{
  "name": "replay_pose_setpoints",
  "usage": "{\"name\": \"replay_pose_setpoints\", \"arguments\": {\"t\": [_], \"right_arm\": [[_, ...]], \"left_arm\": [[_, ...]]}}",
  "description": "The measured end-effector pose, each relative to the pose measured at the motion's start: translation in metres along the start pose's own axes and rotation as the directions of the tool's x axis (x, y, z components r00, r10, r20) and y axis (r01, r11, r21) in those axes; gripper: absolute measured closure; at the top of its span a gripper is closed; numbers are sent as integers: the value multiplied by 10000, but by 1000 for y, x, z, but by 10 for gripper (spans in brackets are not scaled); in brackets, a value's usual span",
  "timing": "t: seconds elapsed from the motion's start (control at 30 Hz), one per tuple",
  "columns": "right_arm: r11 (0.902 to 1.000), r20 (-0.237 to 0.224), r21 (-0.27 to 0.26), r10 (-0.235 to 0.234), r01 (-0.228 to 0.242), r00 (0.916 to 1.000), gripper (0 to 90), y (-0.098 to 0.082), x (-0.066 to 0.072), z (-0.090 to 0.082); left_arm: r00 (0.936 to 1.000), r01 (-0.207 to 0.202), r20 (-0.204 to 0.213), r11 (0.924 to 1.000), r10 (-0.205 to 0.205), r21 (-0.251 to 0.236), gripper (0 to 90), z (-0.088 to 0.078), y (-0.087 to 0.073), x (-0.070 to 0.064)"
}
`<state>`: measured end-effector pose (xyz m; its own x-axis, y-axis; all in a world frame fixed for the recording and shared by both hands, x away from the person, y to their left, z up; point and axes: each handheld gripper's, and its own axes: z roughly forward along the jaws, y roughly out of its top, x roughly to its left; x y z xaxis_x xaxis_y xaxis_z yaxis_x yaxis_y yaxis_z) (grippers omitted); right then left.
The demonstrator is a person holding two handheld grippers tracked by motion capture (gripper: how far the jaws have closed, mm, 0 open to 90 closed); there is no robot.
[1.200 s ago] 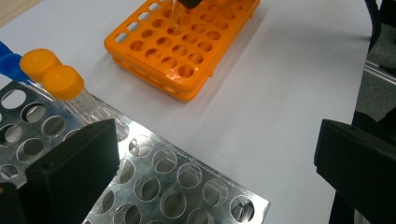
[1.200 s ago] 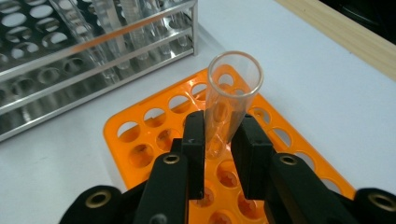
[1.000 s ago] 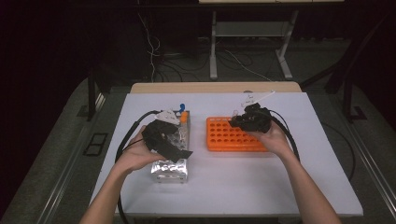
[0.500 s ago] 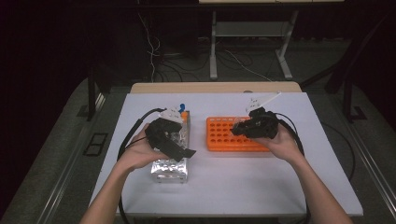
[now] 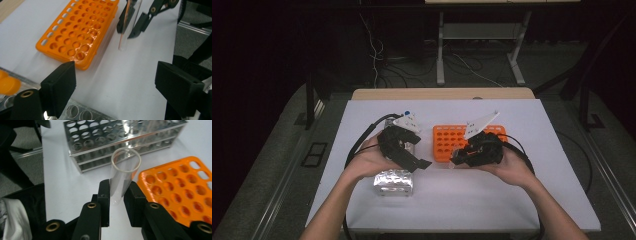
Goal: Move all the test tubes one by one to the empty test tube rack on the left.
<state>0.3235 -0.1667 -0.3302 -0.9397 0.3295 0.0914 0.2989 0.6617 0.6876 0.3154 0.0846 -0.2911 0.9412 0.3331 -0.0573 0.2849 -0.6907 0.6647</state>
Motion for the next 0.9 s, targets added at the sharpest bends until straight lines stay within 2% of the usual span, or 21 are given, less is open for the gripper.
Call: {"name": "replay_pose_setpoints", "arguments": {"t": [0.33,0.47,0.67,0.9], "right_arm": [[9979,-487,466,-426,449,9979,749,5,18,18],[9962,-644,638,-556,597,9964,749,7,26,27],[9943,-811,689,-758,815,9938,749,12,33,36],[9928,-897,639,-949,1009,9914,749,15,39,42]], "left_arm": [[9966,-669,514,9969,648,407,259,9,11,-7],[9952,-743,678,9961,710,475,303,14,12,-10],[9887,-1191,997,9904,1119,698,401,20,14,-15],[9822,-1438,1336,9864,1324,798,542,23,15,-17]]}}
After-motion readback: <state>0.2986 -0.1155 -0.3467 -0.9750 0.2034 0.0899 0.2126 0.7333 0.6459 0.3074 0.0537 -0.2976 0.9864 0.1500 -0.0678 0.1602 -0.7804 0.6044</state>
